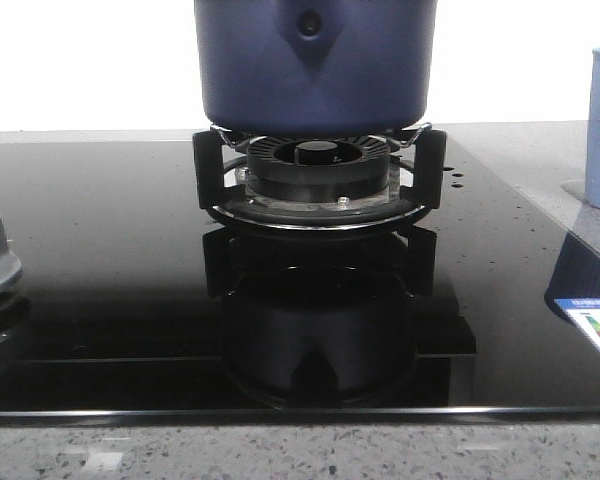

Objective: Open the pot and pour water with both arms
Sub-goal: 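Grasp the glass lid's purple knob with the left gripper and lift it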

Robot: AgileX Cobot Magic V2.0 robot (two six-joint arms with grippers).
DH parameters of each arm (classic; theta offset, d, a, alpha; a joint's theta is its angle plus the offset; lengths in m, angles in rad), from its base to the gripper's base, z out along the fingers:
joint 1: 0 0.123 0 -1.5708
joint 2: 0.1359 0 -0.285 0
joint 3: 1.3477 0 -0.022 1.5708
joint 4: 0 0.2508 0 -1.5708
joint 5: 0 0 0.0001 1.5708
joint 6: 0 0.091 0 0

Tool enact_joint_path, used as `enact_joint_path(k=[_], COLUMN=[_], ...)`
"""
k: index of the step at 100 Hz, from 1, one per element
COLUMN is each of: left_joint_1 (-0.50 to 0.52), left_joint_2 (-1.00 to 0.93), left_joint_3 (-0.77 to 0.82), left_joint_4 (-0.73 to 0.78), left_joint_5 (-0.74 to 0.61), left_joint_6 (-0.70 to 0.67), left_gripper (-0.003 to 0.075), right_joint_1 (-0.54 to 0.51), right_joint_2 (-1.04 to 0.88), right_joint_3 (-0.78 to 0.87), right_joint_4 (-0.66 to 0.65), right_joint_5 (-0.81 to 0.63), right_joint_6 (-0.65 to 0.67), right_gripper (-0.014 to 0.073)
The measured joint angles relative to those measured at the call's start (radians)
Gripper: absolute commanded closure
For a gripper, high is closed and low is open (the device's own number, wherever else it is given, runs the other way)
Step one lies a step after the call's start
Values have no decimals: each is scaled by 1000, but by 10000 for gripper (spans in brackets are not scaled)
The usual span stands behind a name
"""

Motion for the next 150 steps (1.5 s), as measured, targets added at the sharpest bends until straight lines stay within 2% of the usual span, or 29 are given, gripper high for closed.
enact_joint_path(k=[76,87,101,115,125,135,142,150], left_joint_1=[0,0,0,0,0,0,0,0], left_joint_2=[0,0,0,0,0,0,0,0], left_joint_3=[0,0,0,0,0,0,0,0], left_joint_4=[0,0,0,0,4,-33,-128,-314], left_joint_5=[0,0,0,0,-3,-43,-116,-219], left_joint_6=[0,0,0,0,0,0,0,0], left_gripper=[741,741,741,741,741,741,741,741], right_joint_1=[0,0,0,0,0,0,0,0], right_joint_2=[0,0,0,0,0,0,0,0], right_joint_3=[0,0,6,6,6,6,6,6], right_joint_4=[0,-64,-144,-155,-103,-4,82,169], right_joint_5=[0,-7,-101,-284,-402,-453,-461,-463], right_joint_6=[2,2,2,2,60,127,149,160], right_gripper=[657,657,657,657,657,657,657,657])
